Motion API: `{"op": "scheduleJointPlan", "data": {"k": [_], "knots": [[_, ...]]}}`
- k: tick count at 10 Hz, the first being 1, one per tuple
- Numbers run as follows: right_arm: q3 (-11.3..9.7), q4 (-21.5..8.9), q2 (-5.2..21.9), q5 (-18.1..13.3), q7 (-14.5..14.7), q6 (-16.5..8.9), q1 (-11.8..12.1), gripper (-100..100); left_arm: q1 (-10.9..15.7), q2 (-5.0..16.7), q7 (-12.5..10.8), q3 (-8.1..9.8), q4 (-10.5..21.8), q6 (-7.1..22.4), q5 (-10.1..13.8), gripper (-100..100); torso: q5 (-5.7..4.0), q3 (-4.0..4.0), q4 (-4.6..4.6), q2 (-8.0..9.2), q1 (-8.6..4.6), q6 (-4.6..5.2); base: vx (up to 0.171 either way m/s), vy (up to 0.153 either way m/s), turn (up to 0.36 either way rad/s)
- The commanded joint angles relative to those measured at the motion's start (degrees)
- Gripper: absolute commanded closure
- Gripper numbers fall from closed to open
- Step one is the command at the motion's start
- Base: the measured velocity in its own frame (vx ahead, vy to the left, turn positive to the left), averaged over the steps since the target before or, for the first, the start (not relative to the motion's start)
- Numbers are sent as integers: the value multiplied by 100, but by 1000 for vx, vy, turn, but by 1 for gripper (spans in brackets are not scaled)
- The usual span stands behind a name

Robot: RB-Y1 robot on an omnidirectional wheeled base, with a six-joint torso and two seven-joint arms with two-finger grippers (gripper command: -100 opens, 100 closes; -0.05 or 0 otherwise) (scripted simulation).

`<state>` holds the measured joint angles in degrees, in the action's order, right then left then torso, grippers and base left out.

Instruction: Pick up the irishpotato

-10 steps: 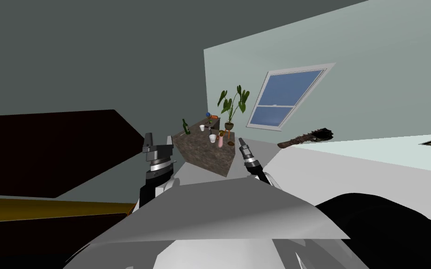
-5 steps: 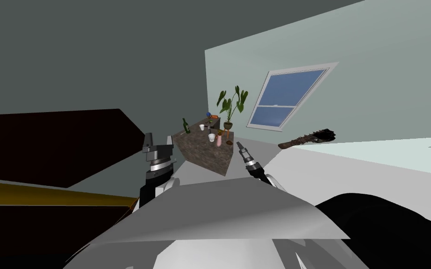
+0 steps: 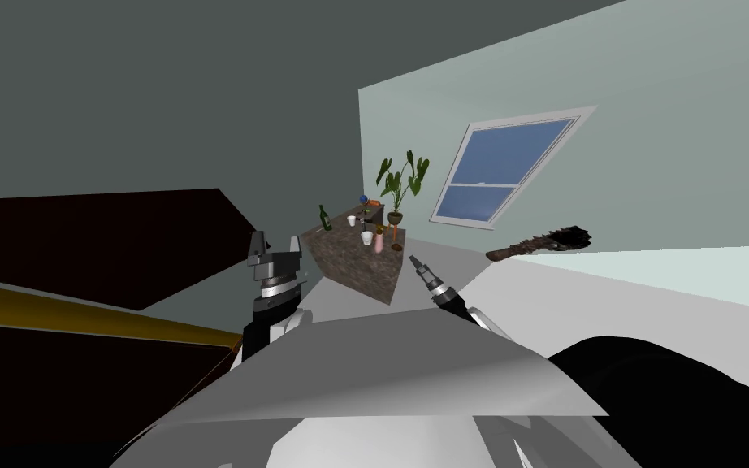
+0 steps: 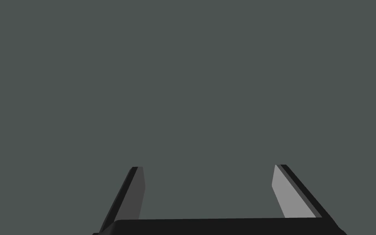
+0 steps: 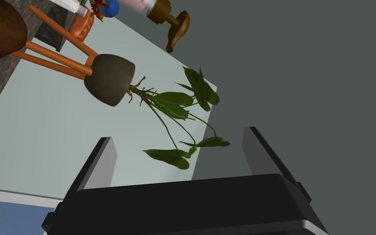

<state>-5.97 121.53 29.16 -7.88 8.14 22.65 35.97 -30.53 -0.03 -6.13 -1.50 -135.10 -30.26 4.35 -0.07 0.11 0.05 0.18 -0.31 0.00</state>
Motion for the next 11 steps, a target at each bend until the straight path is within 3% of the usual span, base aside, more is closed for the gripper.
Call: {"op": "scheduleJointPlan", "data": {"k": [1, 11], "knots": [[-32, -104, 233, -20, 39, 29, 32, -100, 0, 0, 0, 0, 0, 0, 0, 0, 0, 0, 0, 0, 0, 0, -41, -60, 43], [-236, -508, 1821, -133, 243, 84, 496, -100, 0, 0, 0, 0, 0, 0, 0, 0, 3, -4, -2, -8, 18, 1, -47, -39, 54]]}}
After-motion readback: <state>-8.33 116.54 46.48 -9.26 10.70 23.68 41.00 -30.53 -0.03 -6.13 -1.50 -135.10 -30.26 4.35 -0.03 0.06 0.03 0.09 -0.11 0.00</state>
